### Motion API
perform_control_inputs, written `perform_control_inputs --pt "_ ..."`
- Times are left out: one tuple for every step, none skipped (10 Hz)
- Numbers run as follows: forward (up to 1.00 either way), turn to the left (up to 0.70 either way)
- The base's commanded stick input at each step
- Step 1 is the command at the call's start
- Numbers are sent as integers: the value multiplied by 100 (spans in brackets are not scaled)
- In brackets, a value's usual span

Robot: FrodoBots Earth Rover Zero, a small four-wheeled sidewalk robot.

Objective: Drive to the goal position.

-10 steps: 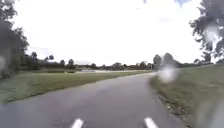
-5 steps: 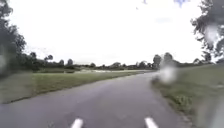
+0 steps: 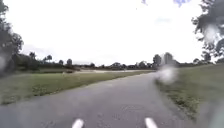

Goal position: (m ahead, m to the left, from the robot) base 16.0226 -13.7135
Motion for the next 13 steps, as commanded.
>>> perform_control_inputs --pt "85 0" --pt "85 0" --pt "85 0" --pt "85 0" --pt "85 0" --pt "85 0" --pt "85 0" --pt "85 0" --pt "85 -9" --pt "85 -19" --pt "85 -29" --pt "85 -33" --pt "85 -29"
